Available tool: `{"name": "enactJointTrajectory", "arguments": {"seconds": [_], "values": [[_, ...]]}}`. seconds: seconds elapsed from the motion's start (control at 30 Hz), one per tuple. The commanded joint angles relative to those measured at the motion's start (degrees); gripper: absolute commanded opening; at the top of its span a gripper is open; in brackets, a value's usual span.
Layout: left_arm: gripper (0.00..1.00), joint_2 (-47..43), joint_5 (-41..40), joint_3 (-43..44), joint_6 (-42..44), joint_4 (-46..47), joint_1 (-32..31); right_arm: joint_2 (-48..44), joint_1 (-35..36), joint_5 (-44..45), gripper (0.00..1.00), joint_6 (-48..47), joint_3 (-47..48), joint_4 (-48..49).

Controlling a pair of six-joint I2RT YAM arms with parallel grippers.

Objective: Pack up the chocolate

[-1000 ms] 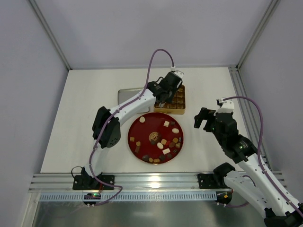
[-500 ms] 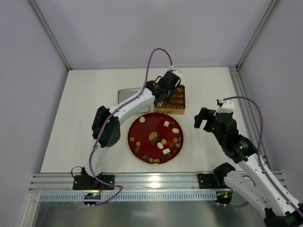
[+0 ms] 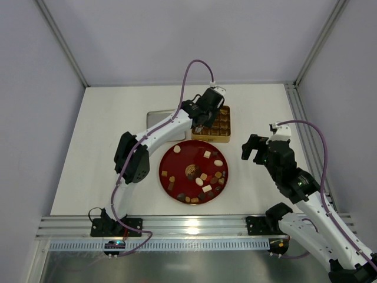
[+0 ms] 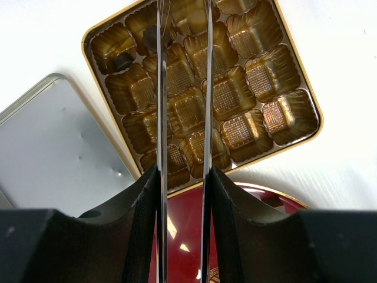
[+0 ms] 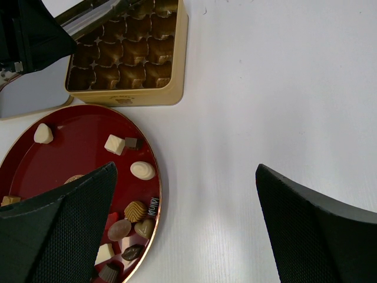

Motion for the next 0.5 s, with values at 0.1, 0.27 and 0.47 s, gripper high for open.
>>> {"name": "enactJointTrajectory", "arguments": {"seconds": [0.1,0.27,0.47], "values": [[0.38,-2.41,0.07,2.91,0.72,0.86,0.36,-0.48,-0.02,0.98,1.0,-0.73,2.07,0.01],[0.38,-6.8,1.3,2.73,-0.24,-0.54,0.36,-0.57,-0.02,0.89,1.0,-0.64,1.98,0.36],[0.38,-16.45,5.95,-2.0,-4.81,-4.41,0.19,-1.0,-0.02,0.71,1.0,-0.73,2.16,0.63]]}}
